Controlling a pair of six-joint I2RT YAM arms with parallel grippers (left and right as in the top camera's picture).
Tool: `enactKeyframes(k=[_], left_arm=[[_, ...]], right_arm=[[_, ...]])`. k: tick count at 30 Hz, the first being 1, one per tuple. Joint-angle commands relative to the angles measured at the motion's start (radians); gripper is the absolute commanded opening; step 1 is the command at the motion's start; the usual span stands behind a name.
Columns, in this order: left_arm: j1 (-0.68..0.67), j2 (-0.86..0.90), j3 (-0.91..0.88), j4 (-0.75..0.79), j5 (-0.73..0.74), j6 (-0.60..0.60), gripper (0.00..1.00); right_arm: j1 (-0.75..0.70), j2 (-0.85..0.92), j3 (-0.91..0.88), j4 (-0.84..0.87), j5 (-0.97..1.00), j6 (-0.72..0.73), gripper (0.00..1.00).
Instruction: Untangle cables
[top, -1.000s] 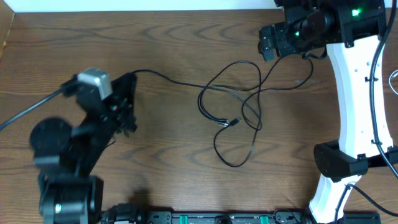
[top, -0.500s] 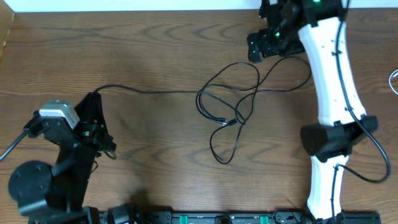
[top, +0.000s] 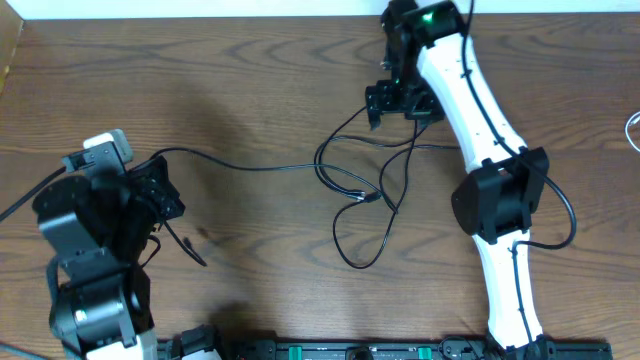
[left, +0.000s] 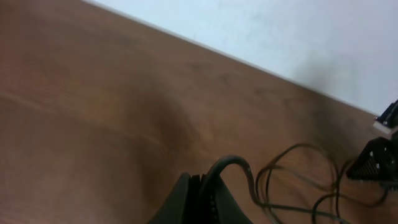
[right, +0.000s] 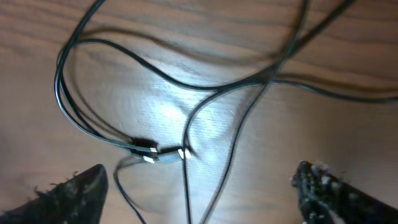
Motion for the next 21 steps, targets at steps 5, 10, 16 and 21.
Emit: enactKeyframes(k=[5,10,16,21], left_arm=[[0.006,0.064,-0.001,-0.036,0.029,0.009,0.07],[0.006,0.084,-0.001,-0.034,0.203,0.102,0.07],[0.003,0.103,-0.001,-0.048,0.252,0.136,0.07],[0.003,0.127,-0.002,-0.064,0.252,0.138,0.08]], right_arm=[[0.016,0.011,-0.160,0.117,0.143,-0.011,0.87],[0.016,0.011,-0.257,0.212,0.272,-0.261,0.95],[0.015,0.011,-0.330,0.304,0.286,-0.340,0.97],[0.018,0.011,-0.375,0.359,0.168,-0.285,0.94]])
